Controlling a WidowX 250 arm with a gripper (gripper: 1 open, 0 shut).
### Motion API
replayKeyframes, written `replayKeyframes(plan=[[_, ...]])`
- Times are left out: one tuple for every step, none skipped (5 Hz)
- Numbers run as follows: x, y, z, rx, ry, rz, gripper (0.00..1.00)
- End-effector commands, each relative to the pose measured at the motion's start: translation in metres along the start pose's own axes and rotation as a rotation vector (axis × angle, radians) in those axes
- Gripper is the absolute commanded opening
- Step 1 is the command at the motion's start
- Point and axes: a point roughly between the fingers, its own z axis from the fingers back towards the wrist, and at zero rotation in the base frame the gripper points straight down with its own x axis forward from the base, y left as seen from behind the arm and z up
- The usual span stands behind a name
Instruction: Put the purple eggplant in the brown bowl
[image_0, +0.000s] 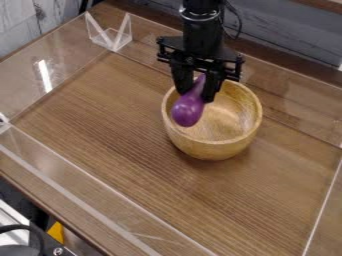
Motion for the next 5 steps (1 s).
replayKeyframes(plan=[[0.0109,-0.0052,0.0133,0.0,-0.053,-0.011,0.0],[0.0114,-0.0057,0.013,0.005,-0.051,-0.007,0.0],[0.0116,-0.0058,0.0126,0.01,-0.05,-0.003,0.0],[0.0118,-0.0059,0.0126,0.014,-0.048,0.002,0.0],[0.0121,-0.0061,0.0125,0.019,-0.046,0.006,0.0]])
